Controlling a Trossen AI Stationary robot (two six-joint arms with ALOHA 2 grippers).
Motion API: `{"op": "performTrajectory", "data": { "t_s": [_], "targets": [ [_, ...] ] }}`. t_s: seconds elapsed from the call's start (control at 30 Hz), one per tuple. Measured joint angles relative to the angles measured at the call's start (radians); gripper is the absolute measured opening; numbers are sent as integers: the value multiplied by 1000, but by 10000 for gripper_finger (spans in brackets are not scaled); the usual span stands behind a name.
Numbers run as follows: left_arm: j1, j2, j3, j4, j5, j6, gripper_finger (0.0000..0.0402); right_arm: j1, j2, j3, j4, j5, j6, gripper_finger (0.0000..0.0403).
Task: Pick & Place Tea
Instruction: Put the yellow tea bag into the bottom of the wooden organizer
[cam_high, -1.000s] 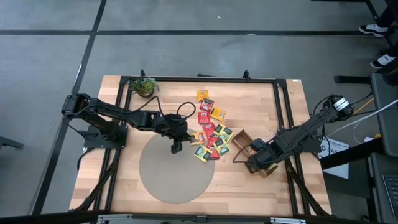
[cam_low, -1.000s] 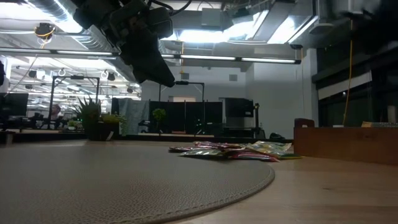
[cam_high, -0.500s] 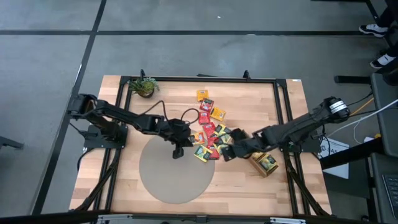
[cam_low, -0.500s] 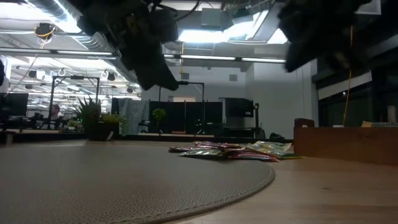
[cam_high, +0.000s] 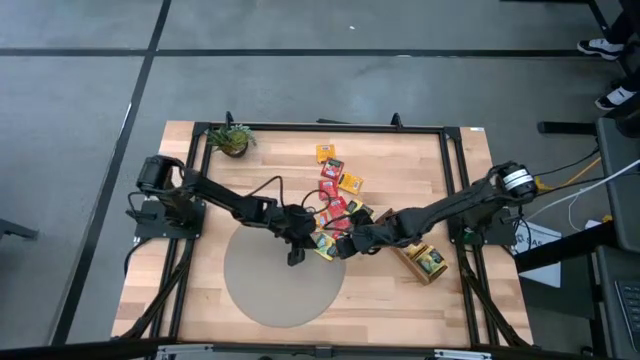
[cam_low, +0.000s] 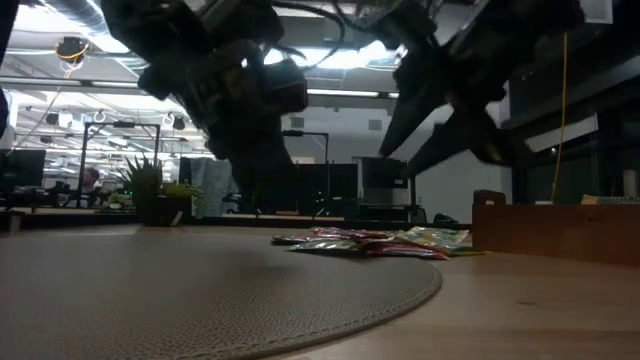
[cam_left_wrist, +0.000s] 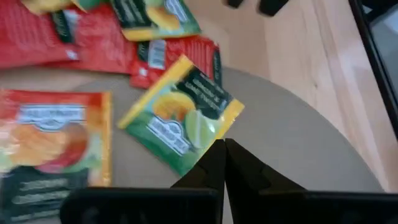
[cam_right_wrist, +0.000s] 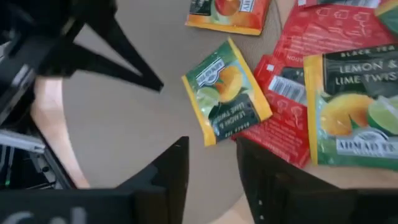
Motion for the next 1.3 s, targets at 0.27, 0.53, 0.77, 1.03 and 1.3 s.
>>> {"op": "performTrajectory", "data": {
  "t_s": [0.27, 0.53, 0.77, 1.03, 1.3],
  "targets": [
    [-2, 109, -2, 31, -2, -57, 1, -24, 61, 0, 37, 0, 3, 167],
    [-3, 140, -5, 34, -5, -96, 1, -27, 65, -1, 15, 0, 4, 167],
    [-3, 142, -6, 36, -9, -94, 1, -27, 65, -43, 19, -7, 39, 168],
    [-3, 143, -7, 35, -13, -93, 1, -29, 78, -69, 72, -24, 55, 168],
    [-3, 143, -8, 39, -12, -101, 1, -44, 180, -67, 239, -69, 48, 158]
  ]
}}
